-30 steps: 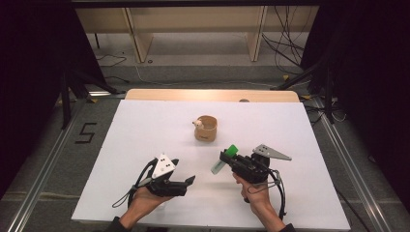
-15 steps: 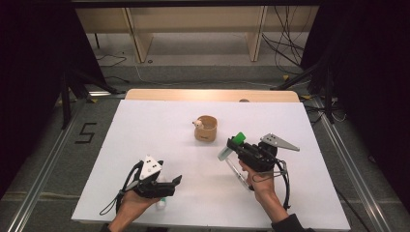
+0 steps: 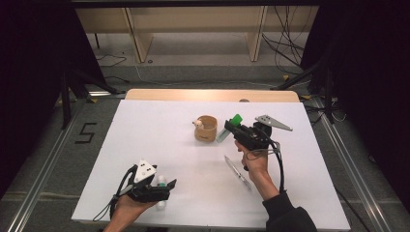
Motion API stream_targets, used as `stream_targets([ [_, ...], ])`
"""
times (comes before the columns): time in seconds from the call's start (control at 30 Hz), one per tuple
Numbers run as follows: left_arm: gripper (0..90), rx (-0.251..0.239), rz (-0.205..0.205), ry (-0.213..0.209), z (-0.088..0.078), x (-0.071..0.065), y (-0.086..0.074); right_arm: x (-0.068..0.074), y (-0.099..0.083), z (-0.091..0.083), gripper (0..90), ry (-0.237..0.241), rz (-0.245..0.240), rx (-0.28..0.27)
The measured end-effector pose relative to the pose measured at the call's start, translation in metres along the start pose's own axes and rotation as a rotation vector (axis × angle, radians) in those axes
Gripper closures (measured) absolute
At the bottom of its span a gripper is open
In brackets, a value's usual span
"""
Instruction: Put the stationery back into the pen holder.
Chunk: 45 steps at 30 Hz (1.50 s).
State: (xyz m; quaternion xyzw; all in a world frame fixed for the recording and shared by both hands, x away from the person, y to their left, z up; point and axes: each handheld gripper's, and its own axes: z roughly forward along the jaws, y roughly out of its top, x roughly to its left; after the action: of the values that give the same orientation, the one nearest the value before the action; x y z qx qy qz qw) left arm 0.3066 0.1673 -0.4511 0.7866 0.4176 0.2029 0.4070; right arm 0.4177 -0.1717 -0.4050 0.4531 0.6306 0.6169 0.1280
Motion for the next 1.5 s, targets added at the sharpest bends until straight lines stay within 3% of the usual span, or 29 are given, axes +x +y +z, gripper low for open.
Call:
stream_targets([
  [0.17,15.9,0.017,-0.013,0.008,0.0,0.002,-0.003,-0.002,0.011,0.016,75.1,-0.01,0.022,-0.002],
  [0.37,15.8,0.024,-0.025,0.013,-0.001,0.002,-0.007,-0.001,0.021,0.031,75.1,-0.034,0.009,0.003],
  [0.43,15.8,0.029,-0.019,0.02,0.0,0.002,-0.009,-0.003,0.024,0.037,75.1,-0.038,0.028,0.003],
  [0.9,15.6,0.04,-0.038,0.019,-0.002,0.004,-0.012,-0.01,0.032,0.064,75.0,-0.105,0.044,0.022],
  [1.0,15.7,0.033,-0.076,0.0,-0.002,0.005,-0.012,-0.01,0.032,0.069,75.0,-0.118,0.043,0.028],
  [1.1,15.6,0.031,-0.075,0.008,-0.002,0.006,-0.012,-0.01,0.032,0.074,75.0,-0.118,0.048,0.029],
  [1.5,15.6,0.036,-0.078,0.008,-0.001,0.006,-0.012,-0.006,0.03,0.091,74.9,-0.164,-0.005,0.069],
])
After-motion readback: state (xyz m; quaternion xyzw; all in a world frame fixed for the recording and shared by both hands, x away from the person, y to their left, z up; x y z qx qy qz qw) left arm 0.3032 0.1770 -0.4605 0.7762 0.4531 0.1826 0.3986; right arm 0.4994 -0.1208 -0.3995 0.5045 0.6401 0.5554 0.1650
